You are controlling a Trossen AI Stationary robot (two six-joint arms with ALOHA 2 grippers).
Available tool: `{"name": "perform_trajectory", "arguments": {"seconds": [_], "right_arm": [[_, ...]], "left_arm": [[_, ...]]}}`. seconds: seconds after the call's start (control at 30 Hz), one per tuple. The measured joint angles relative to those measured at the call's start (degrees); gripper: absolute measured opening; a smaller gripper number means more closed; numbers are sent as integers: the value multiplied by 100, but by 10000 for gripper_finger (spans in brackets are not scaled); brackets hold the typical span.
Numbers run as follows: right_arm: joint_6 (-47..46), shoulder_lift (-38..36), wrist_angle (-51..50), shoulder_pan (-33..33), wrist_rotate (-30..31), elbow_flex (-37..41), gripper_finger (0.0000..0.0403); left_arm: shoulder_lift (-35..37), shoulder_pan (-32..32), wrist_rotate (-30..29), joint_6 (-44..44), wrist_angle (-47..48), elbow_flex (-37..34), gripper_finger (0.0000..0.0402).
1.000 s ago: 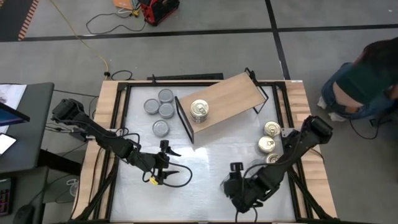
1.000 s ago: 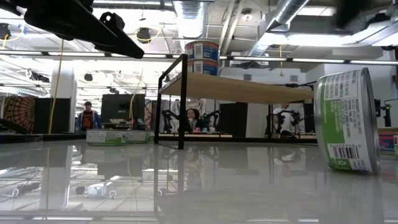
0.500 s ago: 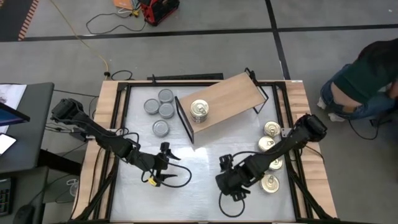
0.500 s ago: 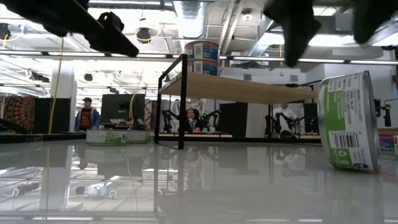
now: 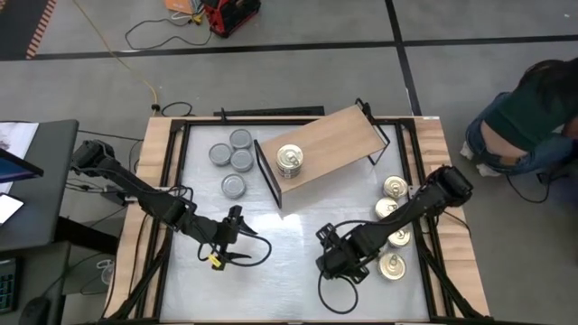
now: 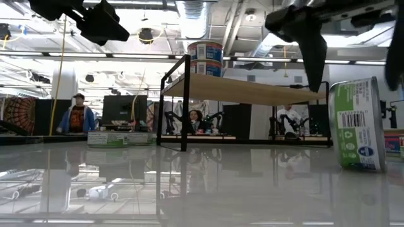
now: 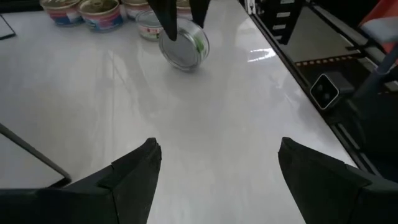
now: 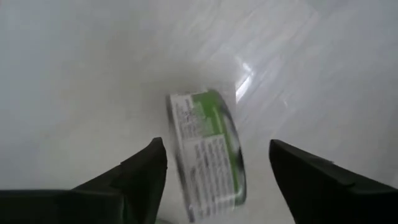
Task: Stack canned seafood by type on shelf
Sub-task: Put the green tuna can on the shelf
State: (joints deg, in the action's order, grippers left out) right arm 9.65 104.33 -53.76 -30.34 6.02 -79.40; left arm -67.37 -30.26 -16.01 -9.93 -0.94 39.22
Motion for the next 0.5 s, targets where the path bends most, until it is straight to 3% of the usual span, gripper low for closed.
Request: {"name": "perform_trajectory", "arguments": {"seconds": [0.27, 0.4, 0.5], "right_arm": [[6, 9, 75, 60, 2, 396, 262], [-203, 5, 144, 86, -6, 396, 209], [-214, 4, 152, 86, -92, 396, 157]], "left_arm": [[-13, 0, -7, -66, 47, 0, 310], [-13, 2, -78, -57, 46, 0, 310], [-13, 1, -488, -65, 13, 0, 310]]}}
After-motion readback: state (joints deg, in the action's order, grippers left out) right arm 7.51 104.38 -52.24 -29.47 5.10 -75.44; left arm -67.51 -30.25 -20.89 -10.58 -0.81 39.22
